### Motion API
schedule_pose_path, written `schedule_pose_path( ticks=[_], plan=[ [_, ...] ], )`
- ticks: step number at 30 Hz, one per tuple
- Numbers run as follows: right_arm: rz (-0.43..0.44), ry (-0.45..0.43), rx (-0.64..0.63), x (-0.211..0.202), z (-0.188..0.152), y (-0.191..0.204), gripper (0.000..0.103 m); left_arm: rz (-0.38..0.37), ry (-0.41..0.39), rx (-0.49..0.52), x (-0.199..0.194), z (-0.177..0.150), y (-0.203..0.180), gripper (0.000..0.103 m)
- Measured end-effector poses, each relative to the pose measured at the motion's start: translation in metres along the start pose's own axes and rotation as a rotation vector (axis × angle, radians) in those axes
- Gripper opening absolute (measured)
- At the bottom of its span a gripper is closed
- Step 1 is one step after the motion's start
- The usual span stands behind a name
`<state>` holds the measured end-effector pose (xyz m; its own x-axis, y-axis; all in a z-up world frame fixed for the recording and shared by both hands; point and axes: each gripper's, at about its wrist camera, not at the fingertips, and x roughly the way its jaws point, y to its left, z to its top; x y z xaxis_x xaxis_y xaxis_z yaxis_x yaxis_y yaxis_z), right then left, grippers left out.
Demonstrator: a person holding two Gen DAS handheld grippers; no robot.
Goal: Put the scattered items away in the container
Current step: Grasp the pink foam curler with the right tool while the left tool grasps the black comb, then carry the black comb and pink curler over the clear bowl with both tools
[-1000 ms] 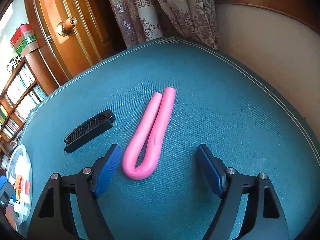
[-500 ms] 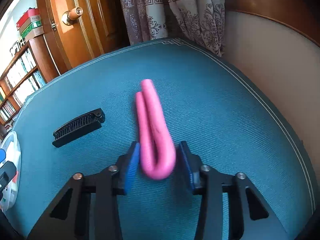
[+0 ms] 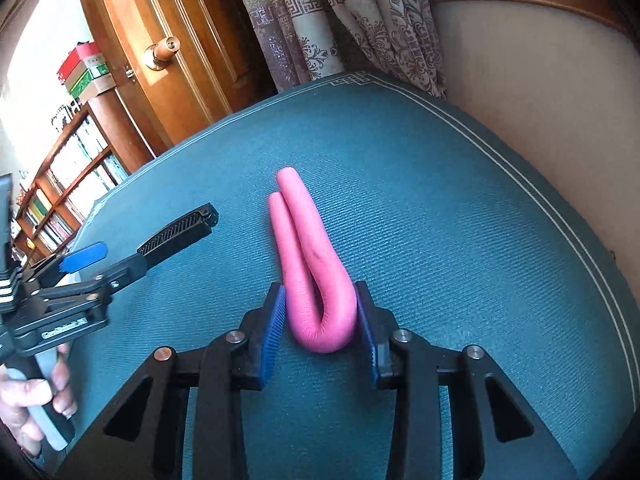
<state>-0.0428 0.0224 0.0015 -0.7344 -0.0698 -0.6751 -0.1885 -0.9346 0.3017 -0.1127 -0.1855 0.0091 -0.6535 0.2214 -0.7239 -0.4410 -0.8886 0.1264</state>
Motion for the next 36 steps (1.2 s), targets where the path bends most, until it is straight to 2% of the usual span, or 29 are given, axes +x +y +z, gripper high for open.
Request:
schedule_pose_path(
  ticks=[3, 8, 17, 23, 28, 31, 36],
  plan=[
    [0.013, -0.002, 0.011, 0.0, -0.001, -0.002, 0.037, 0.007, 0.017, 0.031, 0.013, 0.005, -0.004, 0.088],
    [0.029, -0.005, 0.024, -0.002, -0.002, -0.005, 0.037, -0.026, 0.06, 0.022, 0.034, 0.012, -0.004, 0.088],
    [0.039, -0.008, 0.036, -0.002, -0.003, -0.006, 0.037, -0.03, 0.046, 0.014, 0.042, 0.021, -0.008, 0.087],
    [0.043, -0.01, 0.041, -0.003, -0.003, -0.007, 0.037, -0.042, 0.027, 0.015, 0.037, 0.02, -0.014, 0.071],
    [0.049, -0.011, 0.046, -0.003, -0.003, -0.007, 0.037, -0.019, 0.006, 0.053, 0.03, 0.016, -0.028, 0.047],
    [0.054, -0.012, 0.05, -0.003, -0.003, -0.007, 0.037, -0.023, 0.003, 0.039, 0.026, 0.014, -0.031, 0.039],
    [0.061, -0.013, 0.055, -0.003, -0.003, -0.008, 0.037, -0.044, 0.004, 0.011, 0.016, 0.004, -0.032, 0.032]
  ],
)
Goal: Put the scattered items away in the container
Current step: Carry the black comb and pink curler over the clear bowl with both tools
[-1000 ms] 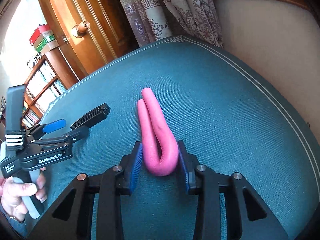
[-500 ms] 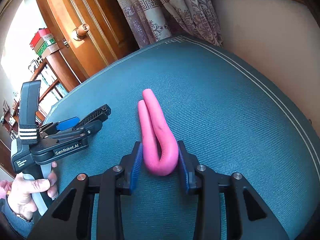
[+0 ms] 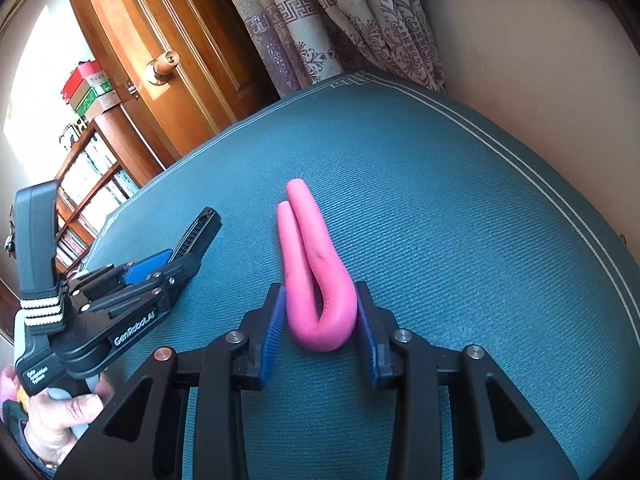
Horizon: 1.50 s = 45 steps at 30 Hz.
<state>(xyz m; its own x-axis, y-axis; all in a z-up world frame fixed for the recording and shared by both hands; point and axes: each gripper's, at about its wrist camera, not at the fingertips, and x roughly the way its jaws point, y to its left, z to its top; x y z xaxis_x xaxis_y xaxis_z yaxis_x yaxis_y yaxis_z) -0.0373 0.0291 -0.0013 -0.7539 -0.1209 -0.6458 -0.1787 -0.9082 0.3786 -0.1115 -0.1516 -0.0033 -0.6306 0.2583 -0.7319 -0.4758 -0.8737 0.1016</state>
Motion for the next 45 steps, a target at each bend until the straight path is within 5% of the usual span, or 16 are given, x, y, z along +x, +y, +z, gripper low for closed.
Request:
schedule_pose_path(
  ticks=[17, 45],
  plan=[
    [0.002, -0.001, 0.001, 0.0, 0.0, 0.0, 0.037, -0.001, 0.02, -0.079, -0.034, -0.041, -0.001, 0.031],
    [0.012, -0.013, 0.011, -0.011, -0.006, 0.002, 0.036, 0.05, -0.023, -0.135, -0.063, -0.059, 0.004, 0.03]
  ],
)
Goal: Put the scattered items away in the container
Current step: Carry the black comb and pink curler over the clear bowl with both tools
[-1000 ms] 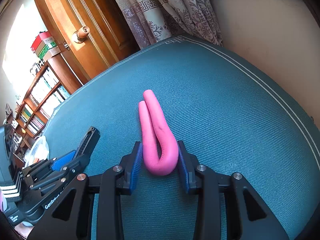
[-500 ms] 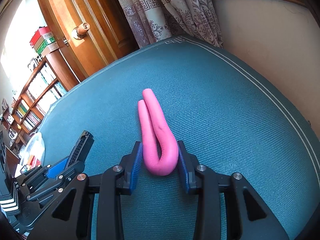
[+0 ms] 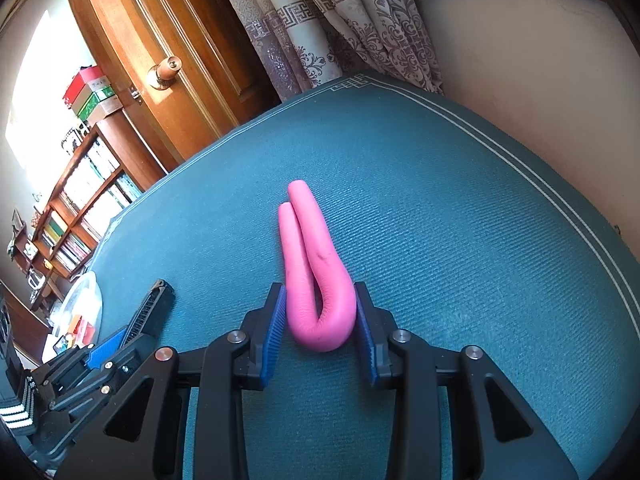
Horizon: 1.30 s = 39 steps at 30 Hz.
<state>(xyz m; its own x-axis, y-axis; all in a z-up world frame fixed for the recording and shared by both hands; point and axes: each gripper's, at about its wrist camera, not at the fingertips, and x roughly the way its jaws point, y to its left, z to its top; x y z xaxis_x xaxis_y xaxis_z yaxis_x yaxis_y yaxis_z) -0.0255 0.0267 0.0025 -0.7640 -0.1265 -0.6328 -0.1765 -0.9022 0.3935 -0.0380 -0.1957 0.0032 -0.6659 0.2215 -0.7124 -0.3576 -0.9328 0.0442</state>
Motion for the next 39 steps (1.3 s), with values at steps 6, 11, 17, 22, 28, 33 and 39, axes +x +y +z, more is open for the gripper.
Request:
schedule_pose_path(
  ticks=[6, 11, 17, 22, 28, 33, 39],
  plan=[
    [0.014, 0.01, -0.024, -0.011, -0.013, 0.005, 0.036, -0.013, -0.003, -0.019, -0.01, -0.005, 0.009, 0.03],
    [0.03, 0.009, -0.037, -0.02, -0.022, 0.012, 0.036, -0.022, -0.008, -0.047, -0.019, -0.008, 0.016, 0.03],
    [0.056, 0.021, -0.056, -0.023, -0.026, 0.026, 0.036, -0.016, -0.05, -0.077, -0.041, -0.007, 0.031, 0.03],
    [0.093, 0.026, -0.089, -0.024, -0.029, 0.048, 0.036, 0.004, -0.08, -0.121, -0.057, -0.008, 0.053, 0.03],
    [0.138, 0.032, -0.159, -0.022, -0.029, 0.089, 0.036, 0.049, -0.105, -0.183, -0.07, -0.015, 0.089, 0.03],
    [0.181, 0.043, -0.22, -0.016, -0.032, 0.129, 0.036, 0.096, -0.113, -0.249, -0.078, -0.024, 0.126, 0.03],
    [0.234, 0.062, -0.296, -0.008, -0.041, 0.181, 0.036, 0.151, -0.116, -0.304, -0.082, -0.034, 0.167, 0.03]
  ],
)
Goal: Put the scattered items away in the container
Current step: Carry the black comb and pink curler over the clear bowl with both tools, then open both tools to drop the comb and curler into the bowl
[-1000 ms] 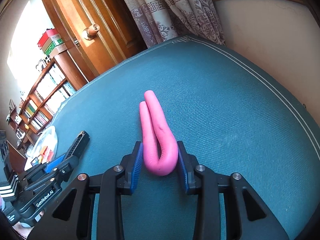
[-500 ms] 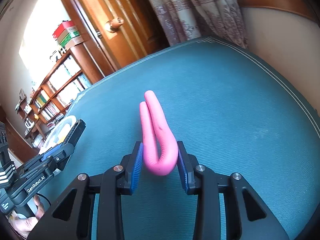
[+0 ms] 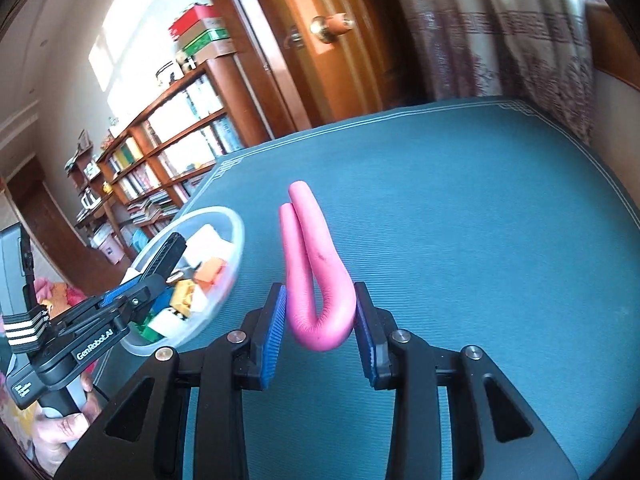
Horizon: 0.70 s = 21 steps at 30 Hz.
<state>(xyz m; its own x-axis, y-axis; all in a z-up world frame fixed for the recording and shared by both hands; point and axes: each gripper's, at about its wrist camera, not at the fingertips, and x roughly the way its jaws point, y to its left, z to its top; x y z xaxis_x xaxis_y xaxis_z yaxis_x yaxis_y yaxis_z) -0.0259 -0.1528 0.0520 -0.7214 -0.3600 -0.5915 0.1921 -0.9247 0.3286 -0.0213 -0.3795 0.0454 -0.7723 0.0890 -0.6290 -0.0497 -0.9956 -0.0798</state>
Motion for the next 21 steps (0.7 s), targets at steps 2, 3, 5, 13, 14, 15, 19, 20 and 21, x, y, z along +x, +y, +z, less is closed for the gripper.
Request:
schedule_pose_path(
  ticks=[2, 3, 5, 13, 14, 15, 19, 20, 21],
  plan=[
    [0.019, 0.009, -0.024, 0.007, 0.002, 0.016, 0.036, 0.01, -0.003, -0.022, 0.002, 0.002, 0.013, 0.03],
    [0.028, 0.015, -0.034, 0.011, 0.003, 0.023, 0.036, 0.014, -0.006, -0.031, 0.002, 0.003, 0.019, 0.03],
    [0.041, 0.024, -0.057, 0.018, 0.004, 0.038, 0.036, 0.022, -0.011, -0.046, 0.002, 0.003, 0.03, 0.03],
    [0.084, 0.059, -0.137, 0.047, 0.007, 0.089, 0.036, 0.034, -0.012, -0.079, 0.007, 0.004, 0.058, 0.03],
    [0.087, 0.065, -0.146, 0.052, 0.007, 0.093, 0.036, 0.033, -0.011, -0.082, 0.008, 0.004, 0.06, 0.03],
    [0.088, 0.072, -0.153, 0.056, 0.006, 0.097, 0.036, 0.033, -0.009, -0.085, 0.009, 0.003, 0.062, 0.03],
    [0.09, 0.095, -0.172, 0.072, 0.006, 0.11, 0.036, 0.025, -0.004, -0.089, 0.013, 0.002, 0.067, 0.03],
    [0.088, 0.099, -0.177, 0.075, 0.006, 0.113, 0.036, 0.023, -0.003, -0.09, 0.014, 0.002, 0.068, 0.03],
    [0.087, 0.103, -0.18, 0.078, 0.006, 0.115, 0.036, 0.021, -0.001, -0.089, 0.015, 0.003, 0.069, 0.03]
  ],
)
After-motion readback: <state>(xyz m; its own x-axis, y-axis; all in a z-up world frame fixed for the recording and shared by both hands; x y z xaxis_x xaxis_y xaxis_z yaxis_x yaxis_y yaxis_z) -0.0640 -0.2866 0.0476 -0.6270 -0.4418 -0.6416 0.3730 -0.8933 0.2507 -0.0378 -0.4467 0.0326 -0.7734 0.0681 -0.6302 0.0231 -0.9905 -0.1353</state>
